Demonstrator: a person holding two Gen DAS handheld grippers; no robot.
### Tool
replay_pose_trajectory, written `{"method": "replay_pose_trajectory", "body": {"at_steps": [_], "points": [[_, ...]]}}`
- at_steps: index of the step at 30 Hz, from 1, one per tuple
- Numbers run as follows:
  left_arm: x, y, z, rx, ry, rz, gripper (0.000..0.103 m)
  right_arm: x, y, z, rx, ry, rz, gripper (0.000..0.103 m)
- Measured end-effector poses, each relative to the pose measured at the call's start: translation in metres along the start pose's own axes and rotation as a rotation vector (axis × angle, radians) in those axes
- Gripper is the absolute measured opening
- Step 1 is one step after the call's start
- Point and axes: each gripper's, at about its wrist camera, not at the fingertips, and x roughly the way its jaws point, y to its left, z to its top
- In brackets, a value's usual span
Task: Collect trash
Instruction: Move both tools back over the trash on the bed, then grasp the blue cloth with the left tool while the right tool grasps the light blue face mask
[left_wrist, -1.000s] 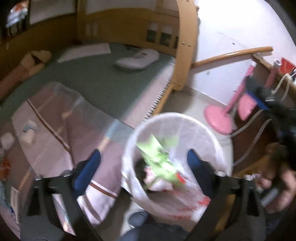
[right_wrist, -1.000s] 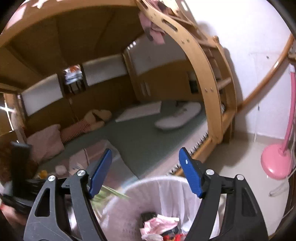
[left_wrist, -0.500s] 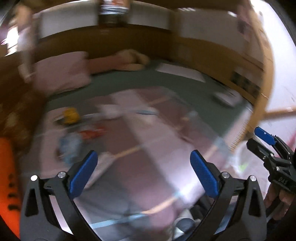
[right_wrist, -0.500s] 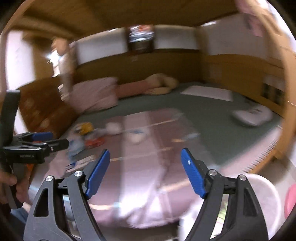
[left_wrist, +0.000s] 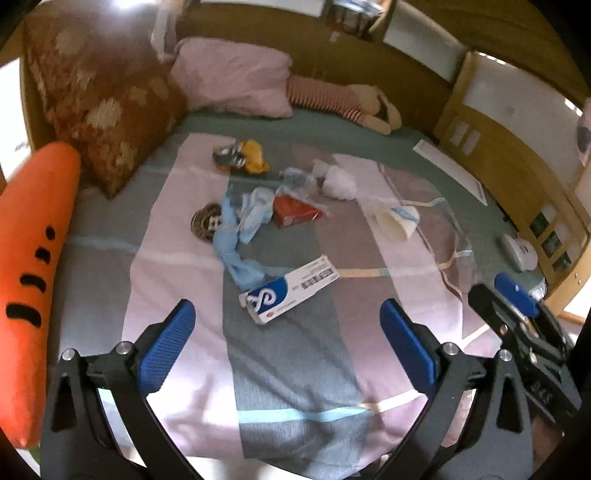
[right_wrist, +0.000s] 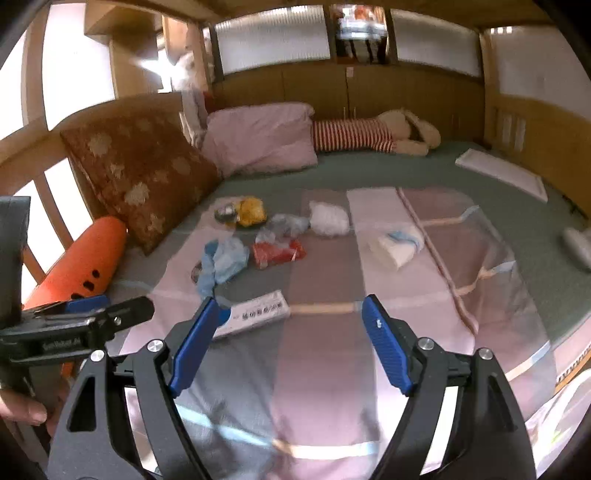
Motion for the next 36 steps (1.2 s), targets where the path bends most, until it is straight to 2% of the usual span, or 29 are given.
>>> {"method": "replay_pose_trajectory", "body": {"at_steps": [4,29,36], "points": [[0.0,-0.009,-0.005,0.02,0.001,0.012,0.1,0.009,-0.006,-0.001,0.041,0.029,0.005,0.079],[0.013,-0.007,-0.009,0.04,0.042,0.038,0.1,0.015,0.001,-0.002,0.02,0.04,0.014,0.079],[0.02,0.014,0.007,0.015,0.048,0.08,0.1,0.017,0.004,-0.003,0.021,0.053,0.024,0.079]]}}
